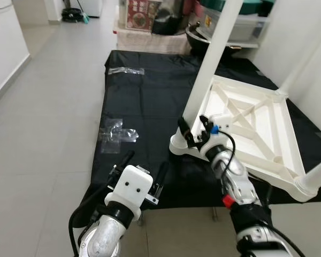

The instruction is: Building children table

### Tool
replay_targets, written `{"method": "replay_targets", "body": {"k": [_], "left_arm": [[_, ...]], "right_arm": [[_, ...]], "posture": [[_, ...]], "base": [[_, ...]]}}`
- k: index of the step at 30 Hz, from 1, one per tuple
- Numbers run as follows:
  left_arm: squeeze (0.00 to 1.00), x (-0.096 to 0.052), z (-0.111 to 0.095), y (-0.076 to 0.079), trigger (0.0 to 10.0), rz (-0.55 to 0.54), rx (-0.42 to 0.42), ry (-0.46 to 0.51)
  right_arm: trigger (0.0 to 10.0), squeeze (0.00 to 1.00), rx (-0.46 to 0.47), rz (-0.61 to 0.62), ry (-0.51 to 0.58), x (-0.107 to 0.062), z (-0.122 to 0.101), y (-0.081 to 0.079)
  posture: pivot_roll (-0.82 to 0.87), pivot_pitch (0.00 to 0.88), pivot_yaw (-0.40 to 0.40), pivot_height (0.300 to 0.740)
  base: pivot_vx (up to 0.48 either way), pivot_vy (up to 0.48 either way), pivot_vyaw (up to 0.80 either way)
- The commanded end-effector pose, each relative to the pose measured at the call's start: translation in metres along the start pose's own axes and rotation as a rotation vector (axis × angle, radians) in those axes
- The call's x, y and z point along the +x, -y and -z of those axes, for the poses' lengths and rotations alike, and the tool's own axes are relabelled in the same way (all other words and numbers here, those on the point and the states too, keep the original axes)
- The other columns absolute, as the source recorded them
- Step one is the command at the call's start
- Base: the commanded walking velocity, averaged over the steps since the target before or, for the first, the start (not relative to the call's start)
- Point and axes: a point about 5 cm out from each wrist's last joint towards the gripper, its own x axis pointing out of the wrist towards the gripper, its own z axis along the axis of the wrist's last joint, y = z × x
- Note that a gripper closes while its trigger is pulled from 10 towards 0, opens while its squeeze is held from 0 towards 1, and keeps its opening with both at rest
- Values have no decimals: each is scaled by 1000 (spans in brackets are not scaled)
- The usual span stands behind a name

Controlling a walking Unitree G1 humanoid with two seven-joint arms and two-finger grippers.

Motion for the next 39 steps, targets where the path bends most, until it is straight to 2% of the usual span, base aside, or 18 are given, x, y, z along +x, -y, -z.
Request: {"method": "replay_targets", "body": {"k": [1,2,6,9,14,19,25,26,27,28,33,35,36,38,39], "left_arm": [[0,0,3,0,10000,4,4,-8],[0,0,3,0,10000,6,4,-8],[0,1,3,1,10000,10,4,-5],[0,2,3,-1,10000,6,8,-3],[0,2,3,-2,10000,4,11,-3],[0,2,3,-3,10000,1,15,-2],[0,2,3,-2,10000,4,14,-1],[0,2,3,-2,10000,3,15,0],[0,2,3,-2,10000,3,15,0],[0,3,2,-2,10000,0,16,2],[0,3,2,-3,10000,-6,18,4],[0,3,2,-3,10000,-6,17,3],[0,2,2,-2,10000,-3,16,3],[0,2,2,-1,10000,-2,15,3],[0,2,2,-1,10000,-3,14,3]], "right_arm": [[10000,0,-42,32,-1,-4,-2,7],[10000,0,-46,82,-14,-4,-2,14],[10000,0,-2,71,-23,0,-4,13],[10000,0,26,-41,-8,-1,-8,-3],[10000,0,26,-23,-15,3,-10,-13],[10000,0,41,-69,16,19,-19,-30],[10000,0,20,-54,24,30,-25,-34],[5098,0,10,-16,22,37,-29,-33],[5098,0,10,-16,22,37,-29,-33],[0,0,-2,15,25,41,-32,-32],[0,0,-15,55,-4,45,-33,-29],[0,0,-1,26,-18,44,-31,-29],[0,0,24,-69,-35,38,-28,-30],[0,0,28,-101,-40,36,-27,-30],[0,0,20,-147,-52,30,-26,-23]], "posture": [[89,73,-111,740],[86,73,-112,740],[91,70,-113,740],[93,70,-113,740],[93,70,-117,740],[96,71,-119,740],[99,72,-123,740],[100,72,-124,740],[100,72,-124,740],[102,70,-130,740],[100,65,-129,740],[98,65,-128,740],[94,62,-125,740],[94,62,-125,740],[93,60,-125,740]], "base": [[0,0,0],[0,0,0],[0,0,0],[0,0,0],[0,0,0],[0,0,0],[0,0,0],[0,0,0],[0,0,0],[0,0,0],[0,0,0],[0,0,0],[0,0,0],[0,0,0],[0,0,0]]}}
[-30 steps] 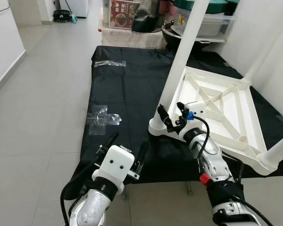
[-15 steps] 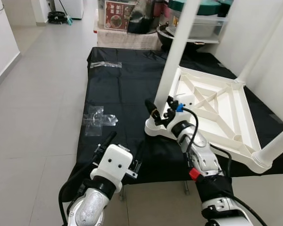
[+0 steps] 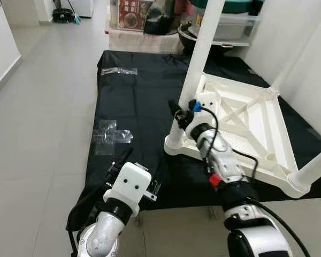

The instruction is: Building children table

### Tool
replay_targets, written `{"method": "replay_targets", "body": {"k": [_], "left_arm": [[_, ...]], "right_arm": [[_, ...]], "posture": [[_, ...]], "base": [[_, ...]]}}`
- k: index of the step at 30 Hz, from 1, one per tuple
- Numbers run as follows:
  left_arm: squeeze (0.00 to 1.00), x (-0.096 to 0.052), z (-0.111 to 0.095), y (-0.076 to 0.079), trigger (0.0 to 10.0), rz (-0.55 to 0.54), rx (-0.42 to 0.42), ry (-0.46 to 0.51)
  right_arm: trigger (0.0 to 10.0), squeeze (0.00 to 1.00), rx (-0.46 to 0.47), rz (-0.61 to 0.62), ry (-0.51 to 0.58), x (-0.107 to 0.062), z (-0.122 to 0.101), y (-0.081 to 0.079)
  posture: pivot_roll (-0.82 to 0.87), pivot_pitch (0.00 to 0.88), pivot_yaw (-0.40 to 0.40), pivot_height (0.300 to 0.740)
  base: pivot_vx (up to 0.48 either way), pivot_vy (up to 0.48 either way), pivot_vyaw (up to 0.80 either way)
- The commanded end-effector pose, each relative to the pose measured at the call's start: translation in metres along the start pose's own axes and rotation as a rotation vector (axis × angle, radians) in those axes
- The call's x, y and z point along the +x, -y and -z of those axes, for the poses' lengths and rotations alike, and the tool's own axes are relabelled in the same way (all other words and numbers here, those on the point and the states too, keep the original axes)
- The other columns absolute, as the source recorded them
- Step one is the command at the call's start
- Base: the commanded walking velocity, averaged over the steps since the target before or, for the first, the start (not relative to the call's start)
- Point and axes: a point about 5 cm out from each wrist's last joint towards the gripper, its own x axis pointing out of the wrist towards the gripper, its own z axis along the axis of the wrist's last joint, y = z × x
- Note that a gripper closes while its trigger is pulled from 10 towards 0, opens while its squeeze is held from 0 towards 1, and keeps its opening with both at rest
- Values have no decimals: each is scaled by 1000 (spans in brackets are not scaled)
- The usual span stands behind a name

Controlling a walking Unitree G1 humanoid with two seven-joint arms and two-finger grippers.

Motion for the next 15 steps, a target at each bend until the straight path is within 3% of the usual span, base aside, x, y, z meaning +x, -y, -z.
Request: {"method": "replay_targets", "body": {"k": [1,3,6,8,9,10,11,13,14,15], "left_arm": [[0,-1,3,2,10000,4,0,-11],[0,-1,3,2,10000,3,0,-11],[0,-2,3,2,10000,3,0,-11],[0,-2,3,3,10000,5,-2,-12],[0,-2,3,3,10000,5,-2,-12],[0,-3,3,3,10000,7,-4,-12],[0,-3,3,3,10000,7,-4,-12],[0,-3,3,4,10000,8,-5,-14],[0,-3,3,4,10000,8,-5,-14],[0,-3,4,3,10000,5,-3,-15]], "right_arm": [[0,0,33,-85,-69,-10,13,3],[0,0,33,-153,-82,-22,9,19],[0,0,27,-157,-80,-24,7,24],[0,0,5,-126,-101,-33,-3,54],[0,0,5,-126,-101,-33,-3,54],[0,0,-31,-68,-114,-38,-9,74],[0,0,-31,-68,-114,-38,-9,74],[0,0,-69,25,-136,-49,-17,104],[0,0,-69,25,-136,-49,-17,104],[0,0,-68,44,-152,-56,-19,116]], "posture": [[91,58,-122,740],[88,56,-121,740],[88,56,-121,740],[77,53,-114,740],[77,53,-114,740],[79,52,-110,740],[79,52,-110,740],[78,52,-112,740],[78,52,-112,740],[85,49,-116,740]], "base": [[0,0,0],[0,0,0],[0,0,0],[0,0,0],[0,0,0],[0,0,0],[0,0,0],[0,0,0],[0,0,0],[0,0,0]]}}
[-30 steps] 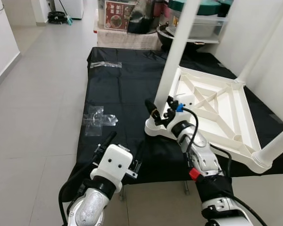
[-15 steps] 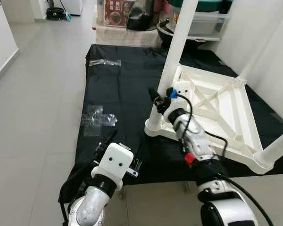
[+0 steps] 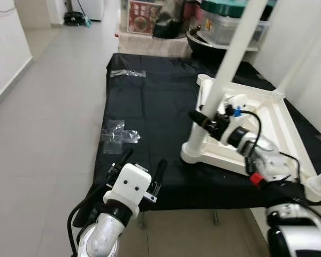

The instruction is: Building children table

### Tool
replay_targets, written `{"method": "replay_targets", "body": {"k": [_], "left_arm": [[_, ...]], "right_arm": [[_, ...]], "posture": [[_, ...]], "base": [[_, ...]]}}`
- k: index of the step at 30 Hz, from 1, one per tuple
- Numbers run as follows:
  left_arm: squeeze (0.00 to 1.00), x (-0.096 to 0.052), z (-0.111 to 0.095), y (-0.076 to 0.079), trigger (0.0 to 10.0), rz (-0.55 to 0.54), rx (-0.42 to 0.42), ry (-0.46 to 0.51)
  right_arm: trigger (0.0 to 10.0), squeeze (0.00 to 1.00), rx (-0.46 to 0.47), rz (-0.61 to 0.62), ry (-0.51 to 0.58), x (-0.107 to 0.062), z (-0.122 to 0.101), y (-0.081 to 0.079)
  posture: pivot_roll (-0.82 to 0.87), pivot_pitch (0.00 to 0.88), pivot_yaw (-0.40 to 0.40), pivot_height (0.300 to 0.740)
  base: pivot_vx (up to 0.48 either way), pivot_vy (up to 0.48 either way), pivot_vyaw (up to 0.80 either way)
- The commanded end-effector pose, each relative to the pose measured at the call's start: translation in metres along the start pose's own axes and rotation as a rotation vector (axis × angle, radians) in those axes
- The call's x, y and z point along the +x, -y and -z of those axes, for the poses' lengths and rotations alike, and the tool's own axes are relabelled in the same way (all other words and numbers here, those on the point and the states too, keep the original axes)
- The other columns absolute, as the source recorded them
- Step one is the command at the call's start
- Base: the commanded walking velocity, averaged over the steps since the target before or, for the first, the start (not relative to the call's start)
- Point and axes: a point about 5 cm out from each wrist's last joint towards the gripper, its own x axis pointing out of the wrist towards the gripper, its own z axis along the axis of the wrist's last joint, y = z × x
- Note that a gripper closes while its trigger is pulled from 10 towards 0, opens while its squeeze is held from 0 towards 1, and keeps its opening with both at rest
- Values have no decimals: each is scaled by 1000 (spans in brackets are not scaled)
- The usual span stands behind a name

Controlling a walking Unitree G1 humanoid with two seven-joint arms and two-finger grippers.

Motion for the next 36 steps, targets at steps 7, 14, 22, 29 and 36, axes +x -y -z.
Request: {"method": "replay_targets", "body": {"k": [7,14,22,29,36], "left_arm": [[0,-2,2,1,10000,-1,3,-10],[0,-2,2,3,10000,5,-1,-12],[0,-3,3,3,10000,7,-1,-16],[0,-4,3,3,10000,6,-5,-20],[0,-5,3,3,10000,7,-6,-24]], "right_arm": [[0,0,15,84,-103,-48,7,50],[0,0,21,103,-135,-48,26,44],[10000,145,48,359,-176,-62,39,67],[10000,1000,82,247,-182,-64,46,59],[10000,0,42,-286,-496,-95,85,21]], "posture": [[82,51,-113,740],[86,63,-117,740],[80,75,-113,740],[78,80,-111,740],[78,89,-114,740]], "base": [[0,0,0],[0,0,0],[0,0,0],[0,0,0],[0,0,0]]}}
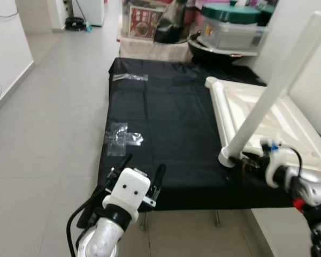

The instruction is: Building children table

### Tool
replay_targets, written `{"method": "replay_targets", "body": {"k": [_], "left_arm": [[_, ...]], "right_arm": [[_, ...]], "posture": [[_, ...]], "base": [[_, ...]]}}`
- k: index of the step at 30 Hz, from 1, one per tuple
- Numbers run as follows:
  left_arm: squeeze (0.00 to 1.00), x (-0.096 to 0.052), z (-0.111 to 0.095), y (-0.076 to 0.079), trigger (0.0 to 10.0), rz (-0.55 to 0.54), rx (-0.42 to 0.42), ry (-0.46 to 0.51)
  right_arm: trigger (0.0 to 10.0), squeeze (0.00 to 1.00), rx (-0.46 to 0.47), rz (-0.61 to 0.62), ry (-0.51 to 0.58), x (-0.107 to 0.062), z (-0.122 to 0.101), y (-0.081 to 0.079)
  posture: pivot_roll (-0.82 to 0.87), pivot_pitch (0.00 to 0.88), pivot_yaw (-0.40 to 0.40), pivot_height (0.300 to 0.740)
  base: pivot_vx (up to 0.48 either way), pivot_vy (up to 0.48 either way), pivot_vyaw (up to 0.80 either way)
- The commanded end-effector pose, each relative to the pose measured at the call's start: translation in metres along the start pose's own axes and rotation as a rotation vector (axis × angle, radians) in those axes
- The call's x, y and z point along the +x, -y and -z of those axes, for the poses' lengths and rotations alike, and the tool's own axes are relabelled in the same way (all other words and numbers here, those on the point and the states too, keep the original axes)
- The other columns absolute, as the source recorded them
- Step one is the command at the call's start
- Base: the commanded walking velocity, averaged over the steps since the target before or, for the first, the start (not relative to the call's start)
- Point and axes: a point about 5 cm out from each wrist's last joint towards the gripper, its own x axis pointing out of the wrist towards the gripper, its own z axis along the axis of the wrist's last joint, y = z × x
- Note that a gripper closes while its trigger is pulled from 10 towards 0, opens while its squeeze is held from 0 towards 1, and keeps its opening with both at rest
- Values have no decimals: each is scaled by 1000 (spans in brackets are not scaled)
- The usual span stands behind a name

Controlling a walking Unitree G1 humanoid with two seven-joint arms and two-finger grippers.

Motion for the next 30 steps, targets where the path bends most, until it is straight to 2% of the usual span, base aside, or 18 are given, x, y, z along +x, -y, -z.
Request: {"method": "replay_targets", "body": {"k": [1,2,3,4,5,6,8,10,12,14,15,16,18,22,26,30], "left_arm": [[0,-2,0,2,10000,9,-3,-8],[0,-2,0,2,10000,9,-3,-8],[0,-2,1,2,10000,11,-3,-10],[0,-2,1,2,10000,11,-3,-10],[0,-3,1,3,10000,14,-11,-14],[0,-3,1,3,10000,13,-16,-17],[0,-3,1,2,10000,11,-19,-19],[0,-2,1,0,10000,2,-10,-24],[0,-2,2,-4,10000,-22,-9,-30],[0,-2,2,-6,10000,-31,-10,-32],[0,-1,1,-9,10000,-45,-12,-31],[0,-1,1,-9,10000,-45,-12,-31],[0,0,1,-18,10000,-98,-5,-34],[0,1,1,-25,10000,-134,0,-36],[0,0,2,-34,10000,-187,9,-46],[0,-1,2,-35,10000,-191,19,-50]], "right_arm": [[10000,0,-31,-168,14,-1,-10,-15],[10000,0,-31,-168,14,-1,-10,-15],[10000,0,-20,-258,53,0,-17,-28],[10000,0,-20,-258,53,0,-17,-28],[10000,0,-44,-358,240,16,-52,-57],[10000,0,-66,-342,330,25,-71,-66],[10000,0,-68,-282,430,38,-93,-74],[10000,0,-68,-207,468,50,-107,-78],[10000,0,-40,-67,546,68,-130,-81],[10000,0,-27,-24,571,73,-138,-83],[10000,0,-63,65,584,78,-142,-84],[10000,0,-63,65,584,78,-142,-84],[10000,0,-150,245,618,90,-150,-91],[10000,0,-202,329,623,99,-151,-103],[10000,0,-153,378,608,113,-149,-116],[10000,0,-136,430,608,117,-151,-117]], "posture": [[77,92,-107,740],[77,92,-107,740],[76,92,-110,740],[76,92,-110,740],[78,97,-106,740],[78,97,-106,740],[78,99,-104,740],[78,99,-104,740],[81,101,-108,740],[81,101,-108,740],[79,102,-108,740],[79,102,-108,740],[85,102,-111,740],[92,101,-111,740],[97,104,-115,740],[99,108,-112,740]], "base": [[0,0,0],[0,0,0],[0,0,0],[0,0,0],[0,0,0],[0,0,0],[0,0,0],[0,0,0],[0,0,0],[0,0,0],[0,0,0],[0,0,0],[0,0,0],[0,0,0],[0,0,0],[0,0,-791]]}}
